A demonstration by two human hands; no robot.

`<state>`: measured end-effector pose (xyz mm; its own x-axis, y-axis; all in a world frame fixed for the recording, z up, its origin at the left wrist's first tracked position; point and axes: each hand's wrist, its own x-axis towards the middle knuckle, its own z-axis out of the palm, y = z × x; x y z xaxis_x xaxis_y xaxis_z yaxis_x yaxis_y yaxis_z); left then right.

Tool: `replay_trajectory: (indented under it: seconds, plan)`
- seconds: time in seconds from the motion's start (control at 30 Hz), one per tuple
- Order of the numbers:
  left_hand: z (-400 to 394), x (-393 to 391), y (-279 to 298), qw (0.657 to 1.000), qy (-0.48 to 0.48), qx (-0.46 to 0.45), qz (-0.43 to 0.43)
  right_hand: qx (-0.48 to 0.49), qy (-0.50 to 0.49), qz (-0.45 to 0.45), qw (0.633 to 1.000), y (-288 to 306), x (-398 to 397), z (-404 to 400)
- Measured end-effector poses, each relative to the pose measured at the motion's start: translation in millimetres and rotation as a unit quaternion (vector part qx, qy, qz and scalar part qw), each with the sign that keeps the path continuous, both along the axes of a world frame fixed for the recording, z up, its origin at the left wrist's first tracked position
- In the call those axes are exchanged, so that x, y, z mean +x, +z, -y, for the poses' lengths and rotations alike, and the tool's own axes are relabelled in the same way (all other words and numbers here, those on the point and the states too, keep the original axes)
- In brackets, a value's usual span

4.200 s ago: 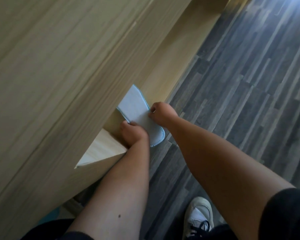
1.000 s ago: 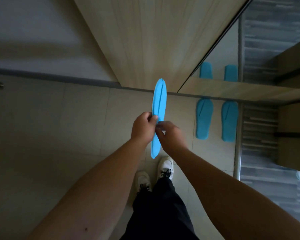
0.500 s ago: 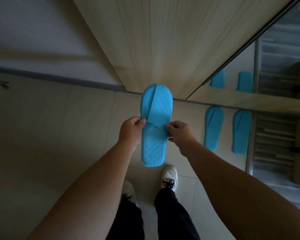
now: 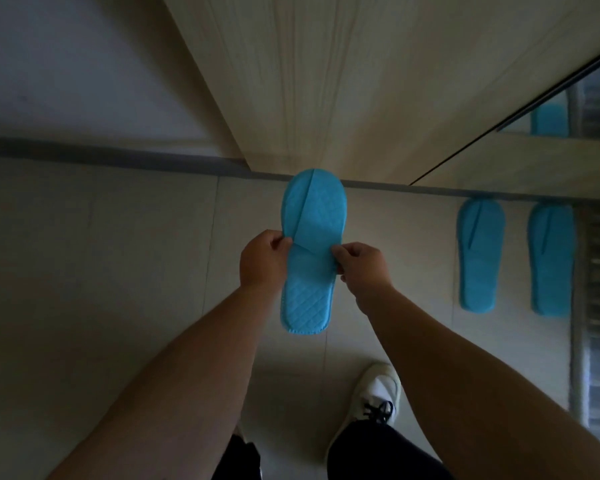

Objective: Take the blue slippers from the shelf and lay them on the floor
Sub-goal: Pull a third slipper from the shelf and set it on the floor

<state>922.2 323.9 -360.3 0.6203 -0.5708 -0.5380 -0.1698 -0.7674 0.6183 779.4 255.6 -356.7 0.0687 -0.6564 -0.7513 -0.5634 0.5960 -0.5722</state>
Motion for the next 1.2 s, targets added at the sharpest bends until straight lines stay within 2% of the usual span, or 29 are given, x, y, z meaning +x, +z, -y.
replay_trajectory:
  seconds: [0.23, 0.47, 0.63, 1.2]
  plan:
    - [17, 19, -103, 0.999, -0.040, 0.023, 0.017, -0.001, -0.001, -0.030, 1.000, -101, 17, 8]
    - [38, 17, -161, 0.997, -0.066, 0.032, 0.019, -0.023, -0.001, -0.089, 0.996, -156, 23, 26]
    - [42, 17, -178, 0.996, -0.078, 0.046, 0.020, -0.028, 0.007, -0.124, 0.992, -171, 27, 32]
    - [42, 17, -179, 0.992, -0.111, 0.051, 0.031, -0.015, 0.037, -0.177, 0.983, -174, 28, 34]
